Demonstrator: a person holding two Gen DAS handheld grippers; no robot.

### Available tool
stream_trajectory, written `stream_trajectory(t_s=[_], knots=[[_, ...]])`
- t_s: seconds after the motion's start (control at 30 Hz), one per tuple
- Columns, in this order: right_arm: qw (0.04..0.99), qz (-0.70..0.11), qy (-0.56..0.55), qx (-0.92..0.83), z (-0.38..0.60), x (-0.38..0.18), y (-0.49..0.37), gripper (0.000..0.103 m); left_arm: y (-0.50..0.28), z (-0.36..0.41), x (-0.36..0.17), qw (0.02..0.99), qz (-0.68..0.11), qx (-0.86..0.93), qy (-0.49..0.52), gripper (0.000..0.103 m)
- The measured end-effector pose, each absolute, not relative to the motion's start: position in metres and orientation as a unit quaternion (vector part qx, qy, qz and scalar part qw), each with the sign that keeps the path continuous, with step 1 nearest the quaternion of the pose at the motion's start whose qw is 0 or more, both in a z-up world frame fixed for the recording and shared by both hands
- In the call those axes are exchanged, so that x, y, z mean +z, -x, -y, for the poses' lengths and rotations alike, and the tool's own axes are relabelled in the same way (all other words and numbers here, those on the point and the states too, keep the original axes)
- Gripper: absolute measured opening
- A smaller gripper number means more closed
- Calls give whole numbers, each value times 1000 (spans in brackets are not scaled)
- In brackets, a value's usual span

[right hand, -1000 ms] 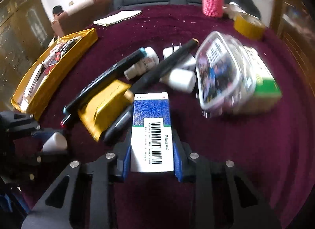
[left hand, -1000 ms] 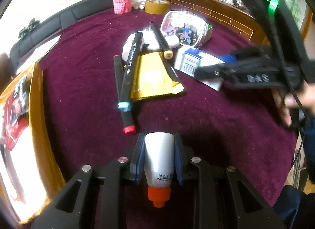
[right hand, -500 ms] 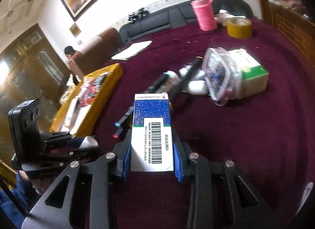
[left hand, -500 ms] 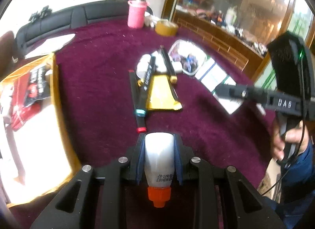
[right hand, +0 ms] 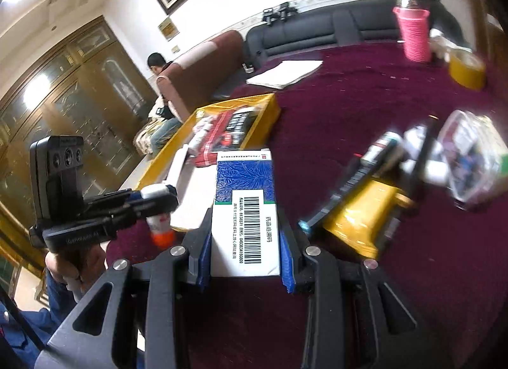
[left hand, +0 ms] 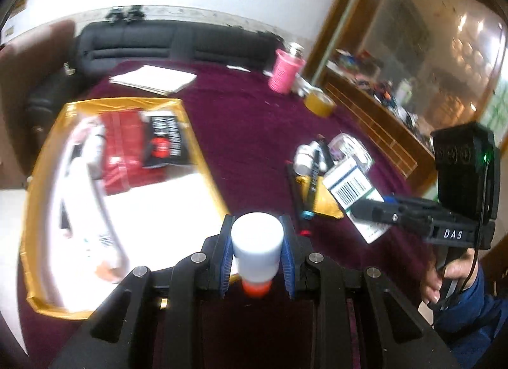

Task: Organize objects
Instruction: 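Carry the glue bottle and blue box into the tray and release both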

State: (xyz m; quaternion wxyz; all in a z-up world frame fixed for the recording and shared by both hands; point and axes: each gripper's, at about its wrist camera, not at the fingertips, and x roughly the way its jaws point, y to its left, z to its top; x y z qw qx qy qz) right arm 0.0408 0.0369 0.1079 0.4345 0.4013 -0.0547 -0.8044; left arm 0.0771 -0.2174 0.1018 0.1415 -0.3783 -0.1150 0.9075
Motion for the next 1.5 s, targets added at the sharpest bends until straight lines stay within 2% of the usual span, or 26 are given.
stream_trajectory(t_s=[0.43,1.03,1.5], knots=[[479,23,-413,-774,51,98,-42,32,-94,323,79,37,183,912,364,23],[477,-36,-458,-749,134,53,-47,32,-82,345,46,21,191,893,407,23],[447,-106,-468,-755,164,47,-55,32,-62,358,42,4,180,880,439,24]])
